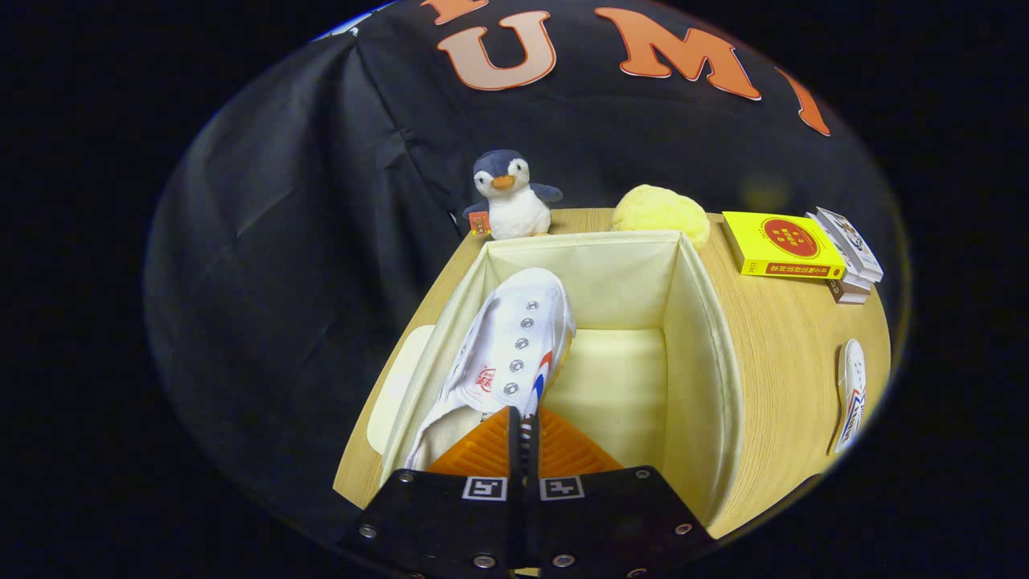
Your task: Open the storage box then place both shoes into the box .Put the left shoe in first, then the right shoe, with the right side of both shoes facing outward in a uniform manner.
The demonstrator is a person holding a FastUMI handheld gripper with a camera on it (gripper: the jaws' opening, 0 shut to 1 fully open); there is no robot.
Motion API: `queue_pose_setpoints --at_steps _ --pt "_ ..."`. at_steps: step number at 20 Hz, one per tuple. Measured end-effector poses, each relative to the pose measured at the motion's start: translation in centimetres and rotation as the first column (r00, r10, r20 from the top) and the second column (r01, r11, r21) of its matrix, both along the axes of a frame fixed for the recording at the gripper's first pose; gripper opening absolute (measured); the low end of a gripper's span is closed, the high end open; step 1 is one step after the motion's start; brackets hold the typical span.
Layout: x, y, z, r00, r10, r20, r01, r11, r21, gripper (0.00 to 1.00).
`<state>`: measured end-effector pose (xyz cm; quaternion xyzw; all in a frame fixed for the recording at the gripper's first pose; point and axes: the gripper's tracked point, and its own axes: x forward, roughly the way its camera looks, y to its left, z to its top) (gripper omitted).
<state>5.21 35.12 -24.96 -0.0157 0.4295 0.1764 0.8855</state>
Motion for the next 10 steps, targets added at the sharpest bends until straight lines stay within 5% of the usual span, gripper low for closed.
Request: queue_pose_setpoints --at_steps 2,6,7,10 --pt "-0.3 0.7 0.7 1.0 -0.007 0.008 0.007 1.0 0.012 0.13" --pt "0.2 0.1 1.7 0.999 0.005 0.052 -0.004 1.0 -0.012 0.86" --pt "0.2 -0.3 1.9 0.998 -0.001 0.055 0.001 1.0 -0.009 0.96" --pt "0.6 -1.7 3.1 0.996 -0.023 0.085 0.023 1.0 0.009 0.99"
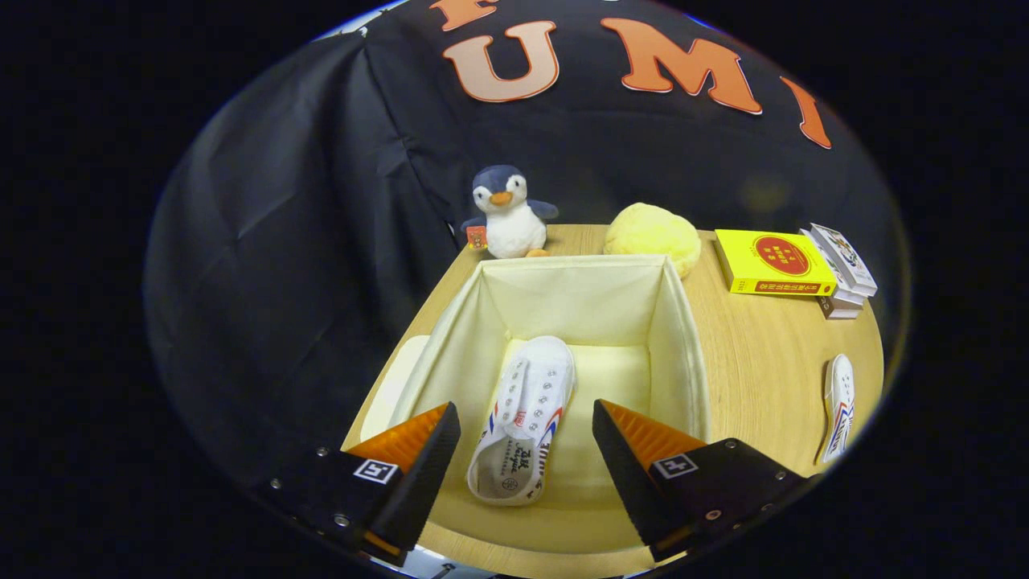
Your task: Open the storage box then place both shoes into the box .Put the left shoe in first, then the right shoe, with the right side of both shoes facing outward in a uniform manner.
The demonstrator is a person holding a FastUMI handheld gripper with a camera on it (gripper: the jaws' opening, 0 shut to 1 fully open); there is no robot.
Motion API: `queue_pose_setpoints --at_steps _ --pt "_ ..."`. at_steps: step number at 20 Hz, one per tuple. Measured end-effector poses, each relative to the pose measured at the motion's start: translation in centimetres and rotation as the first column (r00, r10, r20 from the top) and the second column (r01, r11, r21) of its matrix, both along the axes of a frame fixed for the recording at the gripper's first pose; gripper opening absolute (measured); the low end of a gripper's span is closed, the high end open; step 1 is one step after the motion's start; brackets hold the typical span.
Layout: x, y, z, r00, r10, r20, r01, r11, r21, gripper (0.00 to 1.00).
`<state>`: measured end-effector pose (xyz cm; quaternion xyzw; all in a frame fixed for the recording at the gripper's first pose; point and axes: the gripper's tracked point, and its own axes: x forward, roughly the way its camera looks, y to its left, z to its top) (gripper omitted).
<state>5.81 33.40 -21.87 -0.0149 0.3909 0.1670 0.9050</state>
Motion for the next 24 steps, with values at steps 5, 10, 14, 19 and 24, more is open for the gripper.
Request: queue_pose_setpoints --at_steps 5,10,14,19,24 --pt "1.1 -4.4 3.1 0.995 -0.049 0.085 0.046 0.998 0.036 0.99" --pt "2.6 -12.3 5.2 0.977 -0.123 0.175 0.123 0.992 0.01 0.99" --pt "3.0 -19.7 5.2 0.962 -0.177 0.207 0.19 0.981 -0.043 0.99" --pt "2.9 -28.1 4.2 0.948 -0.253 0.194 0.268 0.962 -0.052 0.99" --pt "2.2 -35.9 3.2 0.94 -0.289 0.18 0.307 0.948 -0.08 0.99"
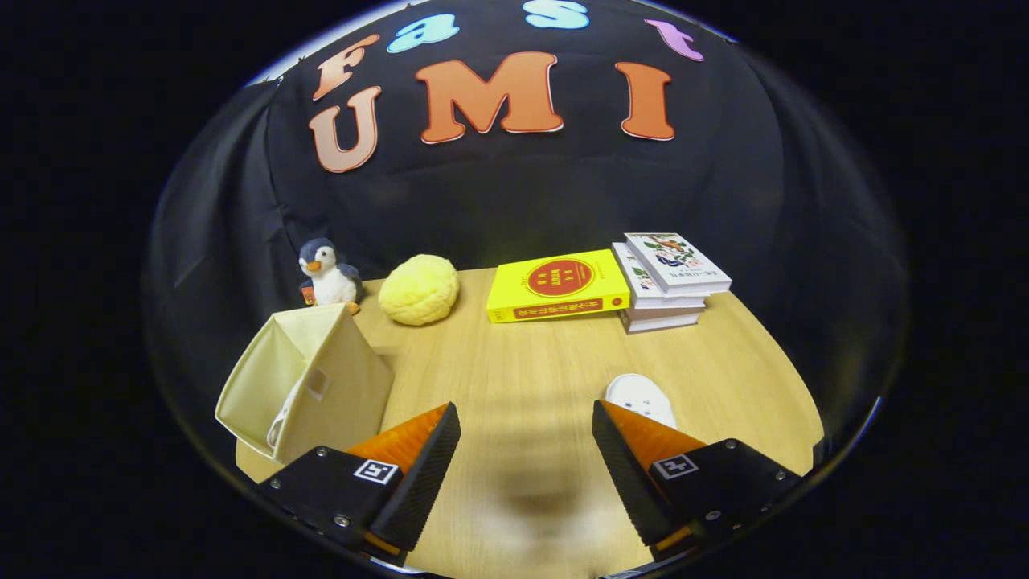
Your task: Open the storage box then place both shoes into the box .Put the left shoe in first, then the right shoe, with the right side of both shoes facing outward in a uniform manner.
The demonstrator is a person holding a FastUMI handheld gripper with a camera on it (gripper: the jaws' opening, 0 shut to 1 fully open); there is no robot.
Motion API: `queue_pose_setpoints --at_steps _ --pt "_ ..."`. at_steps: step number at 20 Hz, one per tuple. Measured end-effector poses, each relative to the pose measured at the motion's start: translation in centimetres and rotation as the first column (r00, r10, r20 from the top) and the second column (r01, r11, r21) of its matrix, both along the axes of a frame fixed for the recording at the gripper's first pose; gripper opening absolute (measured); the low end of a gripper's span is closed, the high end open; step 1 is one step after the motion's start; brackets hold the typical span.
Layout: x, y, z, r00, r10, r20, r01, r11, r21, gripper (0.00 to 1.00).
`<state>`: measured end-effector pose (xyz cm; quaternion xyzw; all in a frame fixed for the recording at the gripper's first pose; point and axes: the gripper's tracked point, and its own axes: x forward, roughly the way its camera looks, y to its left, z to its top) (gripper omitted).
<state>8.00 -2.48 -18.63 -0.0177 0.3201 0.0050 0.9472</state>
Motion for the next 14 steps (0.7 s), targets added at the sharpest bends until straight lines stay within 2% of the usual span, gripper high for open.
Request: queue_pose_setpoints --at_steps 7,14 --pt "-1.1 -10.4 -2.2 0.996 -0.08 -0.048 0.078 0.996 -0.032 0.99" --pt "-3.2 -16.1 -7.1 0.986 -0.087 -0.143 0.077 0.994 -0.072 0.96"
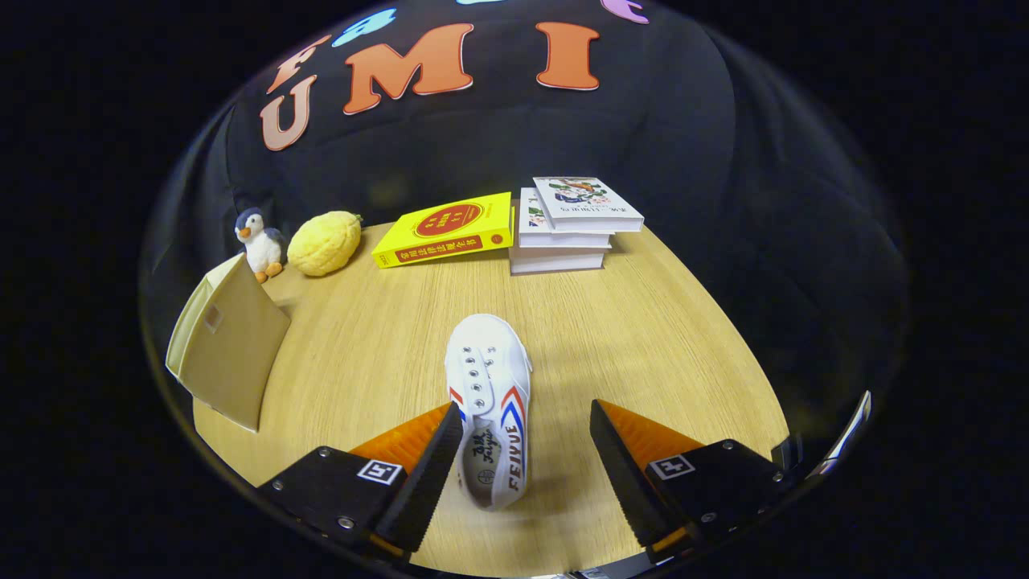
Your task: Open the storage box then place both shoes into the box .Put the left shoe in first, then the right shoe, with the right side of both shoes facing outward in a uniform manner.
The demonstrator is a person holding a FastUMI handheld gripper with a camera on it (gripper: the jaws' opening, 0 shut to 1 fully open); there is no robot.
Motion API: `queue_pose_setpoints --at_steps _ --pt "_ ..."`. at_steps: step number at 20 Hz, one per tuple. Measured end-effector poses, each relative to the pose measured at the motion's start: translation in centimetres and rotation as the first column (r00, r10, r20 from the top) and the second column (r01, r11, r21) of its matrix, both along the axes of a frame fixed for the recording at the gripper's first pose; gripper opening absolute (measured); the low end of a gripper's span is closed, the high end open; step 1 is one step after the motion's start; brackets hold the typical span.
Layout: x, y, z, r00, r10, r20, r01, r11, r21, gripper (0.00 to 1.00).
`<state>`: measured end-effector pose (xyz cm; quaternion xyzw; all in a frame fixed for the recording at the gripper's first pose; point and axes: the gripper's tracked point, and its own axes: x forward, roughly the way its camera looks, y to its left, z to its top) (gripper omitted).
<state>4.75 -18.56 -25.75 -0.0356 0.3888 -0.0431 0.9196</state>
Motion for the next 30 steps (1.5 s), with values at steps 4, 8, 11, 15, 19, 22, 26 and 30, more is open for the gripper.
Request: queue_pose_setpoints --at_steps 4,8,11,15,19,22,26,30 --pt "0.0 0.2 -2.6 0.998 0.019 -0.054 -0.018 1.0 0.015 0.91" --pt "0.4 0.2 -4.5 0.994 0.039 -0.102 -0.041 0.999 -0.012 0.84" --pt "1.1 0.3 -5.7 0.991 0.047 -0.128 -0.048 0.999 -0.007 0.75" --pt "1.2 1.7 -6.8 0.983 0.07 -0.169 -0.058 0.996 0.074 0.47" --pt "1.4 1.1 -6.6 0.986 0.086 -0.145 -0.084 0.996 0.019 0.18" --pt "1.5 1.1 -6.3 0.993 0.047 -0.11 -0.04 0.997 0.066 0.01" --pt "1.9 1.6 -4.5 0.997 0.028 -0.068 -0.021 0.995 0.096 0.0" --pt "2.3 3.6 -2.3 0.998 0.051 -0.039 -0.046 0.99 0.131 0.0"
